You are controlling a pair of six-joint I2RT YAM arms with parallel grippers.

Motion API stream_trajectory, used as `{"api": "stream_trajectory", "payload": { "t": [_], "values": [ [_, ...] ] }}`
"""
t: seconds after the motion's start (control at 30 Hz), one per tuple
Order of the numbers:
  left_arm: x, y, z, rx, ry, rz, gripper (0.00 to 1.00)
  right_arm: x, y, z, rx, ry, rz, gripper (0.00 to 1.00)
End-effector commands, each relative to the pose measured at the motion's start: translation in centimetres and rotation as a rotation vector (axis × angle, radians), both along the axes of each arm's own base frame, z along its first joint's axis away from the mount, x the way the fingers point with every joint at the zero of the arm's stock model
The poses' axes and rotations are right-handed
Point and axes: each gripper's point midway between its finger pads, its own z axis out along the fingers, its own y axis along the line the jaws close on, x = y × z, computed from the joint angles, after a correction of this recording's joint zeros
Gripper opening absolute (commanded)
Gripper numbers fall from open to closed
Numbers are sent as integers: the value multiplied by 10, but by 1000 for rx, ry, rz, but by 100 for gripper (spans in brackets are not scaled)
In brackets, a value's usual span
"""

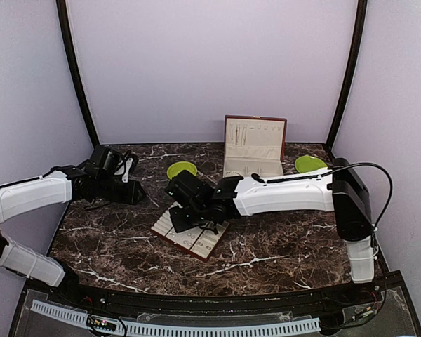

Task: Organize the mixed jewelry
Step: Pick up the ring from the earring holder, then pass from the right arm to the left

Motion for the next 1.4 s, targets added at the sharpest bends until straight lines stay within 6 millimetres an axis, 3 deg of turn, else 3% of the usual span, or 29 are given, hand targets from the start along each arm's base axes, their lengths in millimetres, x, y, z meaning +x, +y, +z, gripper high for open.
{"api": "stream_trajectory", "payload": {
  "t": [0.0, 0.13, 0.23, 0.47, 0.63, 1.37],
  "values": [
    [-20, -41, 19, -319, 66, -47, 35, 7, -10, 26, 50, -70, 12, 0],
    [-33, -64, 35, -443, 92, -69, 47, 8, -22, 38, 89, -112, 37, 0],
    [-46, -82, 35, -483, 137, -100, 56, 6, -30, 47, 117, -156, 62, 0],
    [-72, -118, 23, -555, 262, -168, 58, 6, -51, 64, 145, -220, 45, 0],
    [-75, -136, 33, -624, 253, -205, 58, 5, -53, 68, 164, -220, 37, 0],
    [-73, -152, 24, -636, 274, -216, 34, 1, -47, 72, 200, -209, 54, 0]
  ]
}}
